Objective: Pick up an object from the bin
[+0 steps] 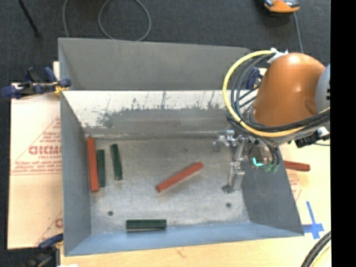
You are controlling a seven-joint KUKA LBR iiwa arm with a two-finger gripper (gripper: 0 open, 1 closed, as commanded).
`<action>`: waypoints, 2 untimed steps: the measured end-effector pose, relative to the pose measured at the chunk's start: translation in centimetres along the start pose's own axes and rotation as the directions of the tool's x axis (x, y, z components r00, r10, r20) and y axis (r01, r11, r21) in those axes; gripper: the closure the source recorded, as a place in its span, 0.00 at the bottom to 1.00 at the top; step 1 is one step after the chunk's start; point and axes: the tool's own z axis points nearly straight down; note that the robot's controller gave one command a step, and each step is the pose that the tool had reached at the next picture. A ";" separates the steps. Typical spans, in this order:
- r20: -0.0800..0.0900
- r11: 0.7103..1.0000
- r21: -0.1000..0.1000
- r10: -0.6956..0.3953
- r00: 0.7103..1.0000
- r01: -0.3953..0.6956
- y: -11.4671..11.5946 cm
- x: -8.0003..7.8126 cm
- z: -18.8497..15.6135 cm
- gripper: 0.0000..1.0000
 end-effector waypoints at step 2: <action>0.012 0.981 0.000 -0.194 0.981 0.194 7.5 -5.5 13.0 0.00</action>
Offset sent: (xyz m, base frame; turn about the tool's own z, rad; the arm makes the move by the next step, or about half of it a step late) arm 0.0464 0.0532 -0.1628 -0.2138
